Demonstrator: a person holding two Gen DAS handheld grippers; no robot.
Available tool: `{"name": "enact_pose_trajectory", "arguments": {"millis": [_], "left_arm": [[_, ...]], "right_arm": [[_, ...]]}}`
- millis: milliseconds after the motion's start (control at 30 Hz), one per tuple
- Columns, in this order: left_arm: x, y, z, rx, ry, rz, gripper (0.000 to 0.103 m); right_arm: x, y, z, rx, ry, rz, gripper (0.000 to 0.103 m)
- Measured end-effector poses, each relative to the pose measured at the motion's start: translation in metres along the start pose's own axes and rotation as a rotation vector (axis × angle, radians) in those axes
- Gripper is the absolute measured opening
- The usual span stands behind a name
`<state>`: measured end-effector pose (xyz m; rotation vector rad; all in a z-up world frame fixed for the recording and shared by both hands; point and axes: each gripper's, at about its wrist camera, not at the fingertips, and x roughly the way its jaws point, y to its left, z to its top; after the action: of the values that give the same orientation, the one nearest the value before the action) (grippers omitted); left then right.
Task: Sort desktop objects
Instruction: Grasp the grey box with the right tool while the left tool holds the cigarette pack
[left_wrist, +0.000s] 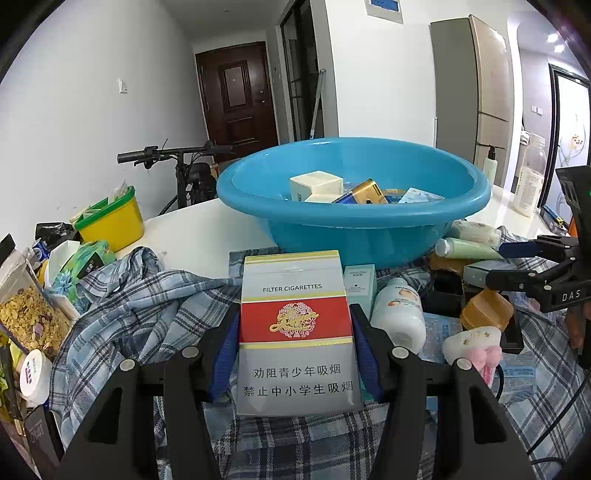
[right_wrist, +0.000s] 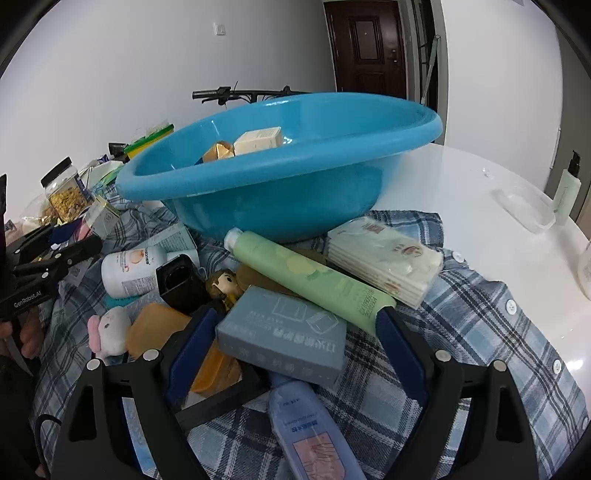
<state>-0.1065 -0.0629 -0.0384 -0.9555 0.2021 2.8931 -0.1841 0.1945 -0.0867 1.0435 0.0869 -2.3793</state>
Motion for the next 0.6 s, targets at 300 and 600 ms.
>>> {"name": "enact_pose_trajectory", "arguments": {"millis": [300,600], "left_arm": [[0.000,0.000,-0.001,0.001,0.000,-0.008,0.059],[0.001,-0.001,-0.003,-0.001,0.004,0.012,0.059]], "right_arm": [[0.004,-0.006,0.000,0.035,0.019,0.039,0.087],[-0.005,-0.004,-0.001,0.025,-0.026,0.055,0.068]]}}
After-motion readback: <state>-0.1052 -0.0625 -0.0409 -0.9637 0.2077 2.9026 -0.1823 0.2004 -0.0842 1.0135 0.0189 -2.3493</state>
